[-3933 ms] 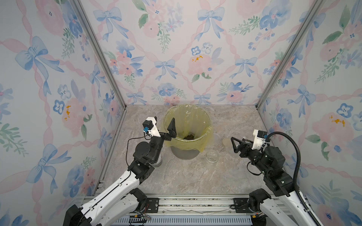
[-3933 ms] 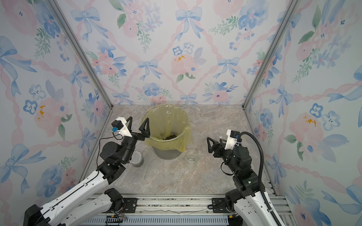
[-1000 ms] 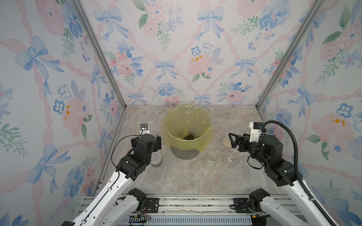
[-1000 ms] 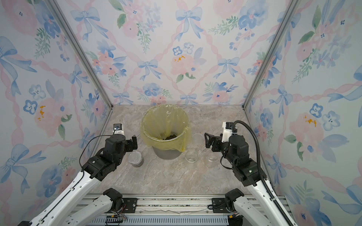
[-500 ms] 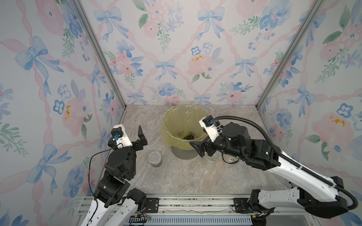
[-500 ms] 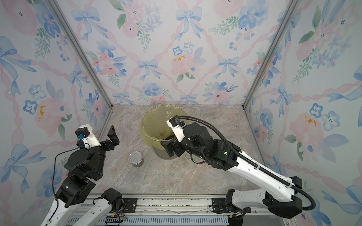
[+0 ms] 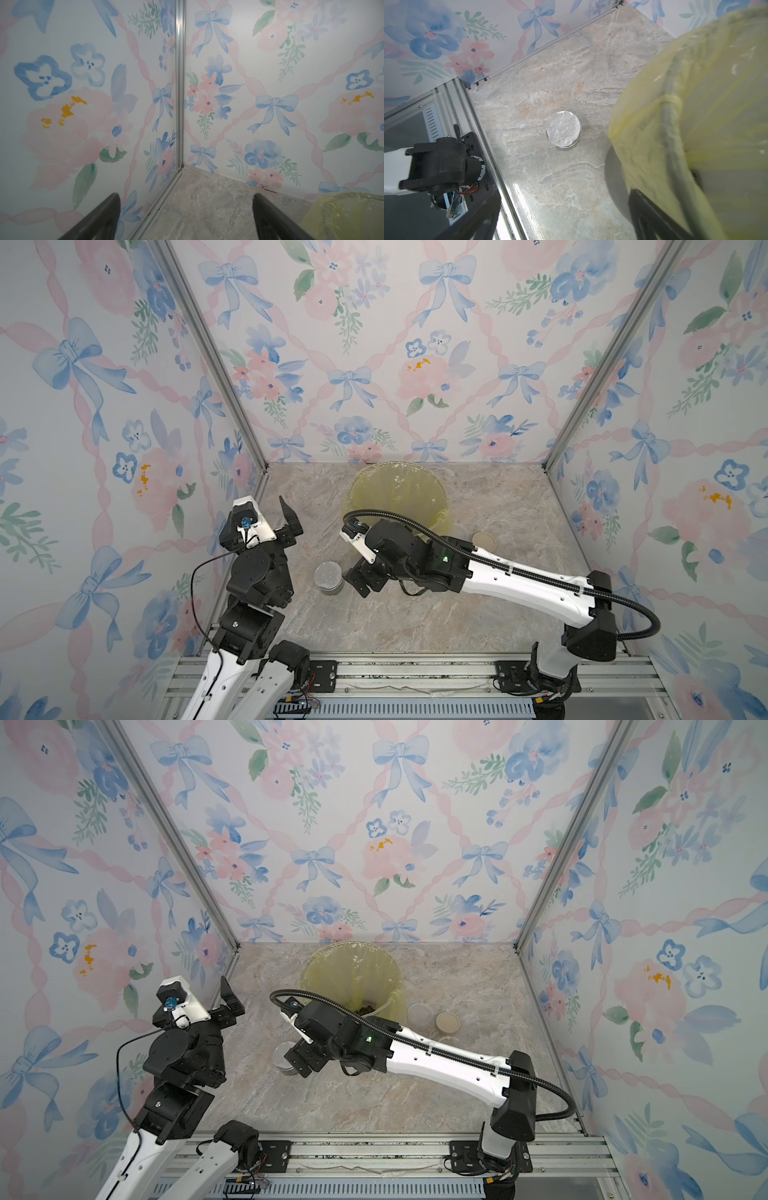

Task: Empty moldy tea leaves from jars
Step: Pick up the jar from the center of the board.

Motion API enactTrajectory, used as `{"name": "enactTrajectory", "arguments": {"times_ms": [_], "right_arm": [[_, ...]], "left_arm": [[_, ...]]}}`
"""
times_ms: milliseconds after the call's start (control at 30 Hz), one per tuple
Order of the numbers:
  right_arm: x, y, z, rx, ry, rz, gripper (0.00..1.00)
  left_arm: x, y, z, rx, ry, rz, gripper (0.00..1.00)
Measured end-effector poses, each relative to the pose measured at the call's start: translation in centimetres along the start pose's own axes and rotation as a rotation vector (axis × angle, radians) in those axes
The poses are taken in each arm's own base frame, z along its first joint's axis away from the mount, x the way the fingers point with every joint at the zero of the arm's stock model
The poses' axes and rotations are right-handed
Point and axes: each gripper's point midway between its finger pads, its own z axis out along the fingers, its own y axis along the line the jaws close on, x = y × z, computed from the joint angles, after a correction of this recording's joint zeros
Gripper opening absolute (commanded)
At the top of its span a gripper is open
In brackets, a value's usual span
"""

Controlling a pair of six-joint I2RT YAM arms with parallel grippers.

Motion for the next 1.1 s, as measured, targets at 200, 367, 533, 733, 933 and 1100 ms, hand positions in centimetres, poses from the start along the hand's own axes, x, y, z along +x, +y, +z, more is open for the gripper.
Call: {"name": "enactTrajectory", "arguments": {"times_ms": [200,367,533,733,933,1100], "right_arm": [[1.5,1.5,5.2,-0.046,0.079,0.029,0.97],[3.0,1.9,8.6,-0.070,0.134,0.075,0.97],[4.2,1.8,11.4,-0.090,0.181,0.120,0.97],[5.1,0.9,14.6,-0.075,0.215,0.149,0.97],[6.2,-0.2,16.8,-0.034,0.246,0.154,0.97],[6.4,-0.3,17.9,-0.018,0.256,0.152,0.96]], "left_arm": [[3.2,4.9,3.5,-0.173,0.099,-0.128,0.98],[4.3,6.9,2.1,-0.213,0.071,-0.236,0.98],[5.0,8.6,0.0,-0.254,0.010,-0.294,0.98],[5.3,9.0,-0.1,-0.272,0.006,-0.313,0.98],[5.3,9.3,-0.1,-0.281,0.002,-0.327,0.98],[5.3,9.3,-0.1,-0.281,0.001,-0.330,0.98]]}}
